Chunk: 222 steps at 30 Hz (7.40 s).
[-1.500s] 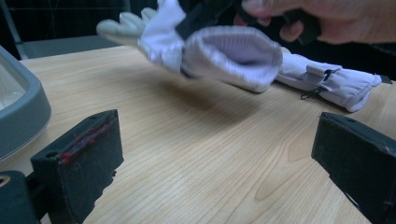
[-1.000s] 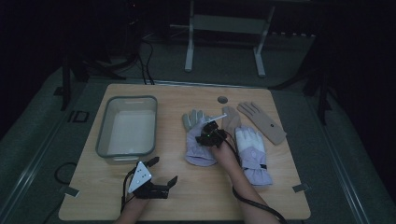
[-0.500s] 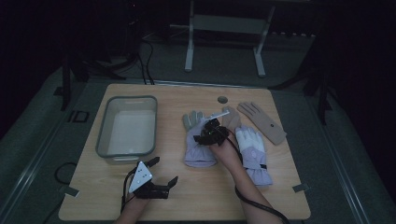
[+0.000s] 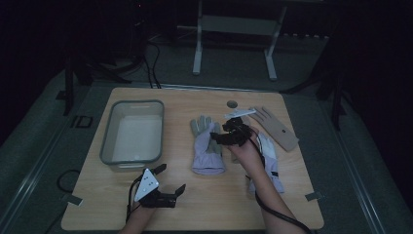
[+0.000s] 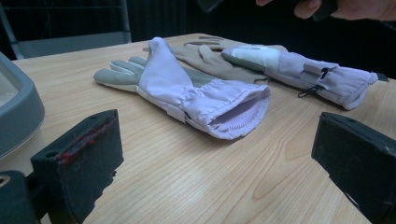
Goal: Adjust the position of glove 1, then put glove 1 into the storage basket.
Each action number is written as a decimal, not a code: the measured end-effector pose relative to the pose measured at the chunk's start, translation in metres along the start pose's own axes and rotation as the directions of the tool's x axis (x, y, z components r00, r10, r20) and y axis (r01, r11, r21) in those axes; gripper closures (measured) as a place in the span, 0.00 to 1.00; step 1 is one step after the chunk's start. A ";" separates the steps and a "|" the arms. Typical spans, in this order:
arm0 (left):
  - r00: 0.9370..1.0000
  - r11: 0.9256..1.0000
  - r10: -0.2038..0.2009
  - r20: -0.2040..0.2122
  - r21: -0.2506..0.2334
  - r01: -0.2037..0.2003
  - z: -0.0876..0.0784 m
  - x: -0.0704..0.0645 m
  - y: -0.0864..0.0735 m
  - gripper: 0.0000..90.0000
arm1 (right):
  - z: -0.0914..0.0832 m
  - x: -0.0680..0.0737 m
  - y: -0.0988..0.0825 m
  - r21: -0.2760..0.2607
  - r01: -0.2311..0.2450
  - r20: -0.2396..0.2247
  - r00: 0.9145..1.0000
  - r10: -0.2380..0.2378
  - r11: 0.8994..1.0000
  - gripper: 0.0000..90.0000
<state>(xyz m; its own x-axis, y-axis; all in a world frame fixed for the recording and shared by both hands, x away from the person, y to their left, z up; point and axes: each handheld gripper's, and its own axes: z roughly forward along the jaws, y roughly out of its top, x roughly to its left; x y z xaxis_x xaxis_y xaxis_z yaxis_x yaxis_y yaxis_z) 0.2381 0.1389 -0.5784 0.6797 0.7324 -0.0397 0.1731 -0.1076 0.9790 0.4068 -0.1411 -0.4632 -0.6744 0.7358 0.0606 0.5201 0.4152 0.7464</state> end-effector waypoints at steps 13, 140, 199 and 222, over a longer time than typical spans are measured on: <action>1.000 1.000 0.001 0.003 0.000 -0.001 0.000 0.000 0.000 0.02 | -0.044 -0.022 -0.010 -0.029 -0.001 0.048 0.999 0.002 1.000 0.40; 1.000 1.000 0.012 0.004 0.005 -0.012 0.000 -0.001 0.000 0.02 | -0.025 0.022 0.014 0.024 0.051 -0.056 0.997 -0.050 0.998 0.85; 1.000 0.999 -0.031 0.000 0.041 0.031 0.004 0.002 0.002 0.02 | -0.009 -0.003 -0.031 0.058 -0.032 -0.020 0.999 0.034 0.998 0.51; 0.993 0.942 -0.113 0.029 0.322 0.098 0.081 -0.005 0.083 0.10 | -0.022 -0.025 -0.035 -0.008 -0.106 -0.087 0.991 0.105 0.994 0.50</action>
<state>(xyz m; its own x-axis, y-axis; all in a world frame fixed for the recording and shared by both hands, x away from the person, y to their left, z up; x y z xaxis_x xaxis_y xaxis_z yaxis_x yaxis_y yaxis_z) 0.3069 0.0724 -0.5127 0.6763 0.7199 -0.1558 0.4590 -0.2465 0.8536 0.3936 -0.1861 -0.4763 -0.6593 0.7258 0.1964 0.5845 0.3305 0.7410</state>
